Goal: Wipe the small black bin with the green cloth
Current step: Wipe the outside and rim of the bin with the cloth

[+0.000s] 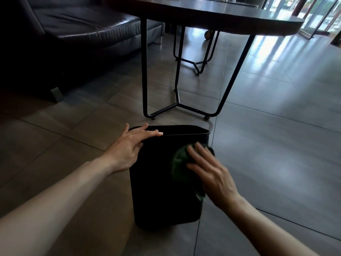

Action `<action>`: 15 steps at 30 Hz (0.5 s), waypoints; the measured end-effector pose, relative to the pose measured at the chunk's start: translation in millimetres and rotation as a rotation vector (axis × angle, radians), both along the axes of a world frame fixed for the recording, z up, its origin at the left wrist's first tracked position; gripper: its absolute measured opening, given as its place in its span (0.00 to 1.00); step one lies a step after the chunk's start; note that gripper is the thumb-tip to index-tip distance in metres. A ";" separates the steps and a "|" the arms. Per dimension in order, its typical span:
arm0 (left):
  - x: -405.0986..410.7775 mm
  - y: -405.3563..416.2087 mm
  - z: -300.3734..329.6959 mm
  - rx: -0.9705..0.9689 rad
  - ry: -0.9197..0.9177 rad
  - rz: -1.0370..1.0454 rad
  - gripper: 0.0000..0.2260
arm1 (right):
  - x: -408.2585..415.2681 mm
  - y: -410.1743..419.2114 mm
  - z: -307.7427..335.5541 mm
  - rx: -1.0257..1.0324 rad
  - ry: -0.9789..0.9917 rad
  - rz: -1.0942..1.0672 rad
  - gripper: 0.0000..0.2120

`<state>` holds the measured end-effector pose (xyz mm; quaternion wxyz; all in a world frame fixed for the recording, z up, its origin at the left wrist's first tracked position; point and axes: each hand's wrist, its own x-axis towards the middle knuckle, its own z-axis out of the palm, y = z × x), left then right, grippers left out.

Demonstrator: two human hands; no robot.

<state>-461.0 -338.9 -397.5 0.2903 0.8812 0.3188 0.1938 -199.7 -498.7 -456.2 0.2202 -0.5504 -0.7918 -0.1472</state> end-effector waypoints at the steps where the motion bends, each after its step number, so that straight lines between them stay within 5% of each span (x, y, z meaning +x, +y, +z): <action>1: -0.1 0.1 -0.1 -0.002 0.000 0.002 0.27 | -2.4 10.2 10.7 0.031 0.029 -0.051 0.12; 11: 0.0 -4.9 0.3 -0.001 -0.013 0.007 0.26 | -58.3 -29.6 -52.3 -0.089 -0.221 0.206 0.09; 15: -0.1 -6.2 0.8 0.005 -0.017 0.001 0.27 | -42.9 -57.3 -51.8 -0.159 -0.239 0.145 0.09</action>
